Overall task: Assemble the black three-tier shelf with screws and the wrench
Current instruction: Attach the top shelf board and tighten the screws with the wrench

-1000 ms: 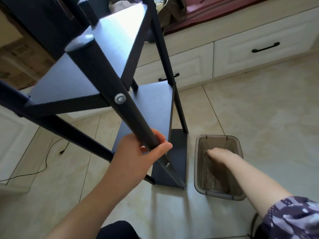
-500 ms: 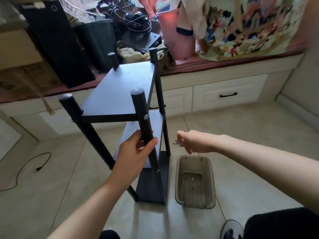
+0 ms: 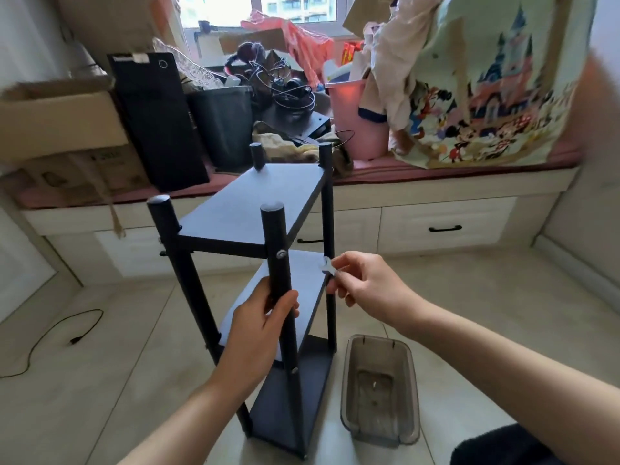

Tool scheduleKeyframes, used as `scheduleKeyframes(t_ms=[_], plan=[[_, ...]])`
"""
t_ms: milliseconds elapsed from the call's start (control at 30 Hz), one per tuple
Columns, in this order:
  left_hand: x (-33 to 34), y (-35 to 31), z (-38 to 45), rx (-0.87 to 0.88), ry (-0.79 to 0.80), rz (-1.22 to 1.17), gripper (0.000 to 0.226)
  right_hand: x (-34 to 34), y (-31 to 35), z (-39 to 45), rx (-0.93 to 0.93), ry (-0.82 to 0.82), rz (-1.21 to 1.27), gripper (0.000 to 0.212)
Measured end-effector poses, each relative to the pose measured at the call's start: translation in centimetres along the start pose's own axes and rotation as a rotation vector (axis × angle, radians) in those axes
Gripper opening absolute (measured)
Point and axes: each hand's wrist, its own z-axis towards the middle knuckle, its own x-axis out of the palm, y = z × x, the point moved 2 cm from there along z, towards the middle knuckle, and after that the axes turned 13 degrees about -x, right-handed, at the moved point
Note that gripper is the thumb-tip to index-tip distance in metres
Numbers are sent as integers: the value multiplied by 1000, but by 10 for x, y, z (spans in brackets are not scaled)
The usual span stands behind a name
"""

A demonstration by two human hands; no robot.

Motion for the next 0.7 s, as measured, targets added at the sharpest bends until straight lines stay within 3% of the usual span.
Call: scheduleKeyframes(t_ms=[133, 200, 400, 700], plan=[[-13, -13, 0, 123, -90, -8, 24, 8, 15, 6, -94, 10, 177, 10], [-16, -19, 5, 157, -126, -20, 14, 13, 22, 11, -112, 13, 199, 16], [-28, -33, 20, 216, -170, -14, 15, 24, 39, 33, -187, -67, 199, 26], [-49, -43, 38, 263, -174, -141, 20, 44, 52, 62, -154, -90, 295, 16]])
